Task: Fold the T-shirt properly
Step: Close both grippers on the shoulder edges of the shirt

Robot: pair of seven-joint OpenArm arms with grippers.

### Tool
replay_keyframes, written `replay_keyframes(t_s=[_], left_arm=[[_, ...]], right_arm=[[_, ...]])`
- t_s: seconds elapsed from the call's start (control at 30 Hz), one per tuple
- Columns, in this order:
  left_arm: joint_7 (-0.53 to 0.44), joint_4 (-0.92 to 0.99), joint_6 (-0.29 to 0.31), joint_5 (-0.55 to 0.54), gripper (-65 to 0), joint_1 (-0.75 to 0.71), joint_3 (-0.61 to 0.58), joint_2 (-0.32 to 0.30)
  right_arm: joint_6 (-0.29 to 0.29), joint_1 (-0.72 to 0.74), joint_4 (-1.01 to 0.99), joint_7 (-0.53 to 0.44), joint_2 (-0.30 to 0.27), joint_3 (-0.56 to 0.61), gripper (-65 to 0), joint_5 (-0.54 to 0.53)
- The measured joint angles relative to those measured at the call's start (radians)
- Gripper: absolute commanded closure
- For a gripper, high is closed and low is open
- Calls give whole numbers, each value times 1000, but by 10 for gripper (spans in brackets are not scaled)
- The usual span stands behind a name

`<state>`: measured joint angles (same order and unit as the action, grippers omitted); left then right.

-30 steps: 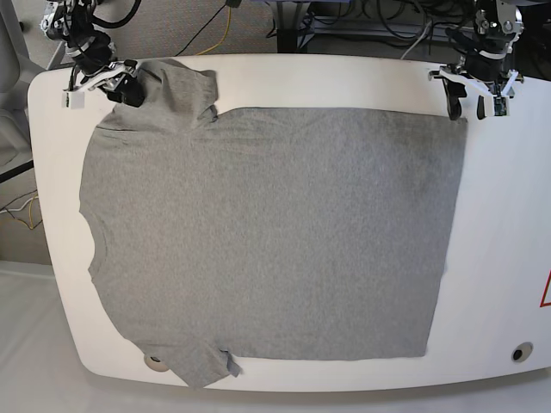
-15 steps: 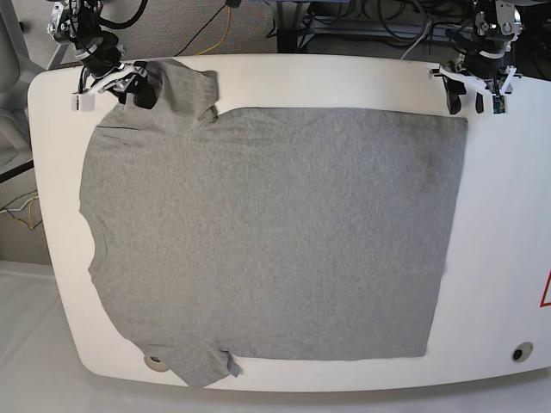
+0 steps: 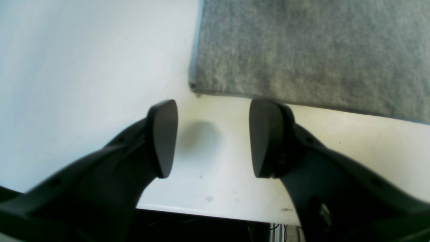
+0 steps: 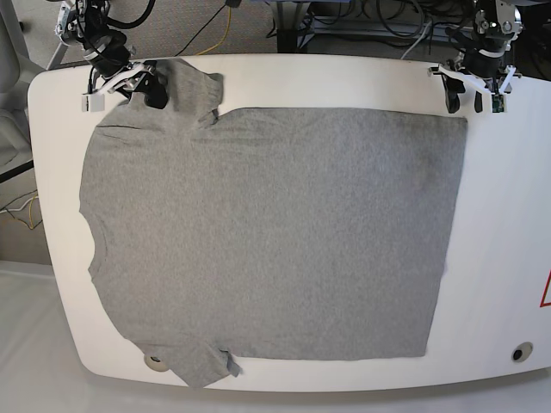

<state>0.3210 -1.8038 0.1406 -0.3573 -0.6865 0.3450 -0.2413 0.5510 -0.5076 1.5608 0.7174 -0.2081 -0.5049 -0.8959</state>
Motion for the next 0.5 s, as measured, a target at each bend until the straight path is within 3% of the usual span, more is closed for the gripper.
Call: replay_keyframes(t_s=[0.17,0.3,0.37,0.5], left_arm=[[0,0,6,0,-324,5,0,0],[-4,0,11,0,-325,5,0,0],[-3,0,11,0,-326,5,0,0],[6,2,7,0,-329,8,0,0]], right_arm=[[10,0,0,1,0,0,-270,0],[8,1,0,2,1,-4,-169,9],[7,0,-2,8,0,-5,-46,18],[3,-2,-9,13,0,-11,0,27]])
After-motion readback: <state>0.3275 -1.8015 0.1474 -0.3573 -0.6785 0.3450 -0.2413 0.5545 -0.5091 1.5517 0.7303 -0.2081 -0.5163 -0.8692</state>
